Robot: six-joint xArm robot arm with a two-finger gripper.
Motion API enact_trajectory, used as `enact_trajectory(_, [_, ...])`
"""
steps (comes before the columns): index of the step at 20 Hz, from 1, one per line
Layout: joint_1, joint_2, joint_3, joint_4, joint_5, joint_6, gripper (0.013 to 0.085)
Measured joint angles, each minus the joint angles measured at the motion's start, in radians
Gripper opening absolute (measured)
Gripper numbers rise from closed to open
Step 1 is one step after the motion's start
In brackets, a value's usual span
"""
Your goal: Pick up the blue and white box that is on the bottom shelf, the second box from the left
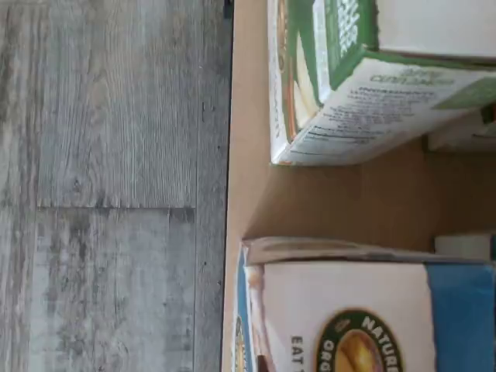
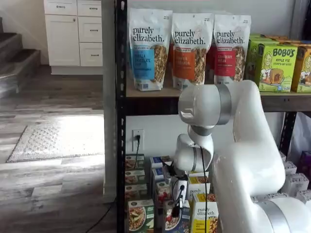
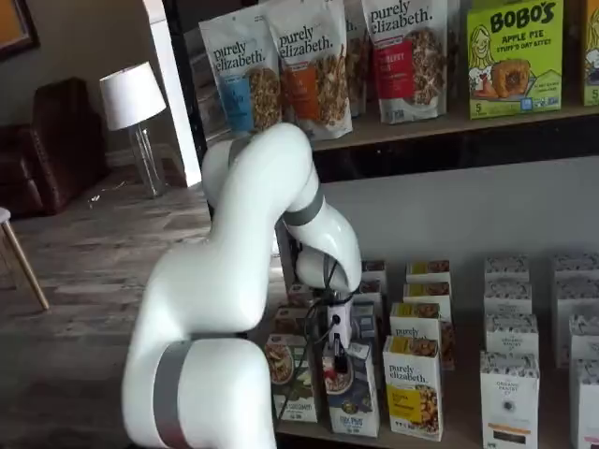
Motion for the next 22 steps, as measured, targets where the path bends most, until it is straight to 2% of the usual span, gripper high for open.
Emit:
enact_trajectory(4, [0.003, -0.01, 0.013, -0.013, 0.0, 0.014, 0.045])
enact_trajectory(7, [0.008, -0.029, 0.043, -0.005, -0.013, 0.011, 0.045])
enact_trajectory(13, [0.016, -0.099, 0.155, 0.018, -0.061, -0.007, 0.045])
enact_trajectory(22, [0.037, -0.265, 0.404, 0.119, -0.155, -0.088, 0.045])
